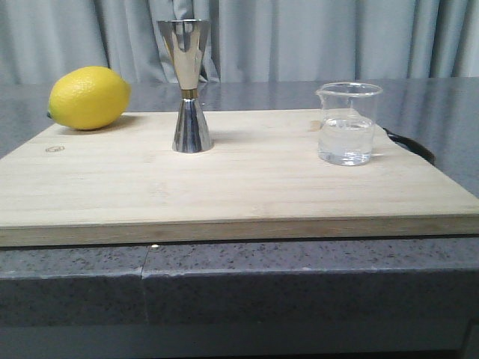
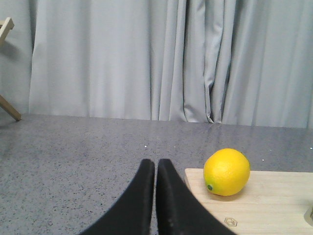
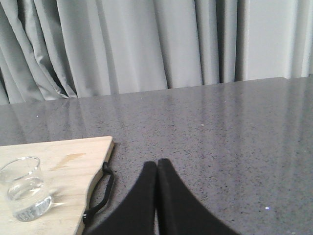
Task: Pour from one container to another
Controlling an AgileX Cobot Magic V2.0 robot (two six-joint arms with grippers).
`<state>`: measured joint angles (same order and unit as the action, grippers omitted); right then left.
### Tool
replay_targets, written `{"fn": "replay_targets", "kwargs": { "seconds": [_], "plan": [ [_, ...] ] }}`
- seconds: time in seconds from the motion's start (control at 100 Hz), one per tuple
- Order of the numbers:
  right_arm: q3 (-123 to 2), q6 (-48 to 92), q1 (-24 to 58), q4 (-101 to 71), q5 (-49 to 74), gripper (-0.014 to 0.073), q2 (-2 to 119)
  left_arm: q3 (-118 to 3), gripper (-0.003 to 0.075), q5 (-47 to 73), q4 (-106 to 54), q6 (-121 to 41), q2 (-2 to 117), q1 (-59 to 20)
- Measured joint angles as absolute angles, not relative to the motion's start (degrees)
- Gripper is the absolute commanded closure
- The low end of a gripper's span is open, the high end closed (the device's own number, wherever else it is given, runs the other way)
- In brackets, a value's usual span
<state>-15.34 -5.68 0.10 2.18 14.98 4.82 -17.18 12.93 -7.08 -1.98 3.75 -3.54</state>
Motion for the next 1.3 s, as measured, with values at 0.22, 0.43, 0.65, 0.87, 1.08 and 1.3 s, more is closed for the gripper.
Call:
{"fn": "replay_targets", "kwargs": {
  "seconds": [0.22, 0.43, 0.65, 0.87, 1.08, 1.3],
  "plan": [
    [-24.85, -5.46, 0.1, 5.9, 18.51, 0.0664, 14.76, -28.28, 0.0739, 20.16, -7.08, -2.79, 14.28, -3.54],
    [-26.27, -5.34, 0.1, 6.58, 17.55, 0.0664, 17.92, -29.6, 0.0739, 19.15, -7.08, -3.08, 18.46, -3.54],
    [-26.27, -5.34, 0.1, 6.71, 16.79, 0.0664, 18.05, -29.6, 0.0739, 18.6, -7.08, -3.21, 18.51, -3.54],
    [-26.27, -5.34, 0.1, 6.71, 16.66, 0.0663, 18.05, -29.6, 0.0739, 18.54, -7.08, -3.25, 18.51, -3.54],
    [-26.27, -5.34, 0.1, 6.71, 16.66, 0.0363, 18.05, -29.6, 0.0506, 18.54, -6.68, -3.34, 18.51, -3.54],
    [-26.27, -5.34, 0.1, 6.71, 16.66, 0.0042, 18.05, -29.6, 0.0071, 18.46, -4.8, -3.34, 18.51, -3.54]
  ]
}}
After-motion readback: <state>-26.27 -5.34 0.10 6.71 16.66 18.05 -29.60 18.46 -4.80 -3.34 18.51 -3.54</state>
